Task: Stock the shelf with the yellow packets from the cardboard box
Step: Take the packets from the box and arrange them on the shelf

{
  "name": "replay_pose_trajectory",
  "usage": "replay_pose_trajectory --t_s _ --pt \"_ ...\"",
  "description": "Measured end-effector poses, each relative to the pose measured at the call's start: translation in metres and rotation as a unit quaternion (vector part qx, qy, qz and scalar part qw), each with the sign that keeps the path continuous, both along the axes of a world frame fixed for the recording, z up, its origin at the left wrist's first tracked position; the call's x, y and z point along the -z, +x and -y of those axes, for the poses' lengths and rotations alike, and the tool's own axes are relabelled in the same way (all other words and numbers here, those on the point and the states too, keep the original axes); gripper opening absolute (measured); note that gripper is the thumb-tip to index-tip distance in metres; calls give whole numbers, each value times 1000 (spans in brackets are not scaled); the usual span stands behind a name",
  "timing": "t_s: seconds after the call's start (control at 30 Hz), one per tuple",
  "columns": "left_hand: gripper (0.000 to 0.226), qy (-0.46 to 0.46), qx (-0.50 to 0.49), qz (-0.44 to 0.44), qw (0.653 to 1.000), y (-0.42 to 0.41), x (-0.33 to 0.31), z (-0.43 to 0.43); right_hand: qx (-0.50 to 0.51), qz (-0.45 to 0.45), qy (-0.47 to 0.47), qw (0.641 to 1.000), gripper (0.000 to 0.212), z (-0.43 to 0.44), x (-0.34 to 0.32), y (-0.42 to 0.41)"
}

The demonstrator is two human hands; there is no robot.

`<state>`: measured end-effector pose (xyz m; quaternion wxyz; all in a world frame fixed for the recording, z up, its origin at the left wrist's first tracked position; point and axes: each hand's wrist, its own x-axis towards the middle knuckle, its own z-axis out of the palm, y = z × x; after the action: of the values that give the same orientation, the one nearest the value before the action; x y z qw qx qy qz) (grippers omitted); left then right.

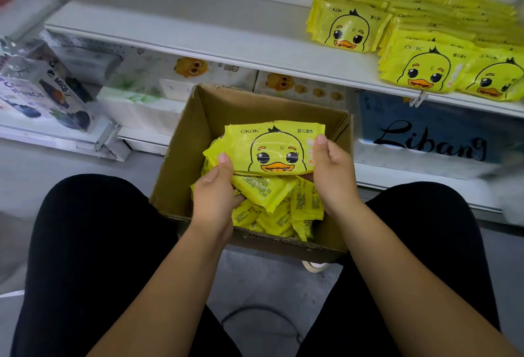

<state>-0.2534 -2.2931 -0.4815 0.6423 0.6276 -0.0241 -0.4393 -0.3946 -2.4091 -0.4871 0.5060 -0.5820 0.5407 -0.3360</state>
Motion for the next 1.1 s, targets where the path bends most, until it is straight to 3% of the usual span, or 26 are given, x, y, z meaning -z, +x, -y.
replay_pose_trajectory --t_s 0.13,0.3,0.37,0.5,0.57,0.63,0.67,0.73,0.87,1.0,1.1 --pt "30 18 -11 -2 1000 2 -5 0 17 57 42 997 30 -1 -2 5" --pt "70 6 93 -19 995 10 -12 1 -23 57 81 995 34 0 -6 1" --pt "65 8 129 9 992 6 -12 2 -48 50 79 994 41 -2 -10 1" --pt "45 -17 107 12 994 5 -9 7 -99 33 24 994 51 -1 -27 -5" --pt "42 -36 80 5 996 7 -11 12 -126 12 28 992 75 4 -29 -10" --pt "46 -61 61 -3 996 8 -15 19 -128 78 151 977 111 9 -28 -9" --pt "47 -71 58 -4 996 8 -17 24 -140 116 212 960 116 11 -28 -7" --pt "47 -82 55 1 995 6 -24 35 -156 134 228 952 102 18 -31 -3" --pt "41 -95 61 7 994 0 -35 57 -129 121 156 972 75 51 -36 -8" --pt "33 -73 65 50 994 2 -48 84 -89 116 121 982 66 79 -30 -33" --pt "26 -66 71 89 991 6 -58 109 -66 90 80 991 42 92 -35 -51"
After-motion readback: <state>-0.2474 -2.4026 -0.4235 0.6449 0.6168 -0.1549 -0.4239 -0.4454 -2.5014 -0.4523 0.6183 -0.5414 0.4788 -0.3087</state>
